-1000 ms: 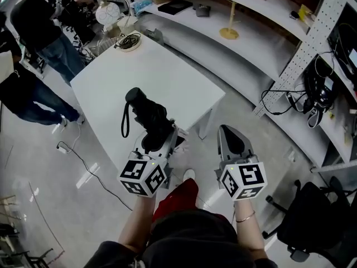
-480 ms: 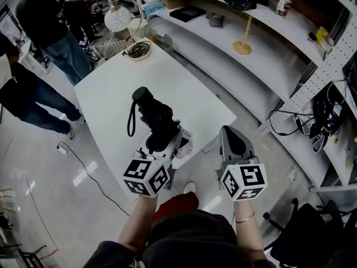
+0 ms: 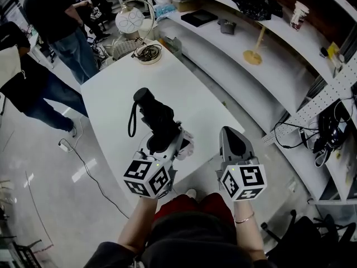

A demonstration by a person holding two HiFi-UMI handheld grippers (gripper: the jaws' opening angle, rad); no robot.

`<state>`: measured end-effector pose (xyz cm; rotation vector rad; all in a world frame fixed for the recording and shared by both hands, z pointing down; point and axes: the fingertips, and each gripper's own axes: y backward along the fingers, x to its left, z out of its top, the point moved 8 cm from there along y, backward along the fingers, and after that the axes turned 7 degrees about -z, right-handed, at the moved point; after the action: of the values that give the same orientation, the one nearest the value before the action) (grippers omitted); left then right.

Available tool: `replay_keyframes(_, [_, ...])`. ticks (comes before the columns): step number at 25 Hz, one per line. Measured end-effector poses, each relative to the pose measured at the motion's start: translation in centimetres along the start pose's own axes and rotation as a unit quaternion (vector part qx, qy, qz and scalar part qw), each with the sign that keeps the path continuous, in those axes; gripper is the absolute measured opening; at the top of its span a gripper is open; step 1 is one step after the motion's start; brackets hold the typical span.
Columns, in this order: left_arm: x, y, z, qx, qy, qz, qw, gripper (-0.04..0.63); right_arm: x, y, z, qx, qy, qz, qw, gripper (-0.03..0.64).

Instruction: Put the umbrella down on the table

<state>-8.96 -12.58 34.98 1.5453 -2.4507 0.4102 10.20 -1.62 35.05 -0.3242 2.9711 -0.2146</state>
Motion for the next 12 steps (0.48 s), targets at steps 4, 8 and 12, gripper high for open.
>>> replay_keyframes(4, [0.4,-0.6,0.0,0.000,0.003,0.016,0.9999,0.196,-0.5,-1.3,0.0,0.005,0.001,0.015,1.000,0.015])
replay_keyframes(8, [0.9,-1.7,0.0,-0.001,0.005,0.037,0.9993,0.196,-1.4,-3.5,0.2,0.010,0.007,0.040,0.999,0.015])
replay_keyframes(12, [1.5,-3.1,0.2,-0.006,0.016,0.062,0.9979,0.196,-2.5,-6.1,0.7,0.017,0.015,0.069,0.997,0.015])
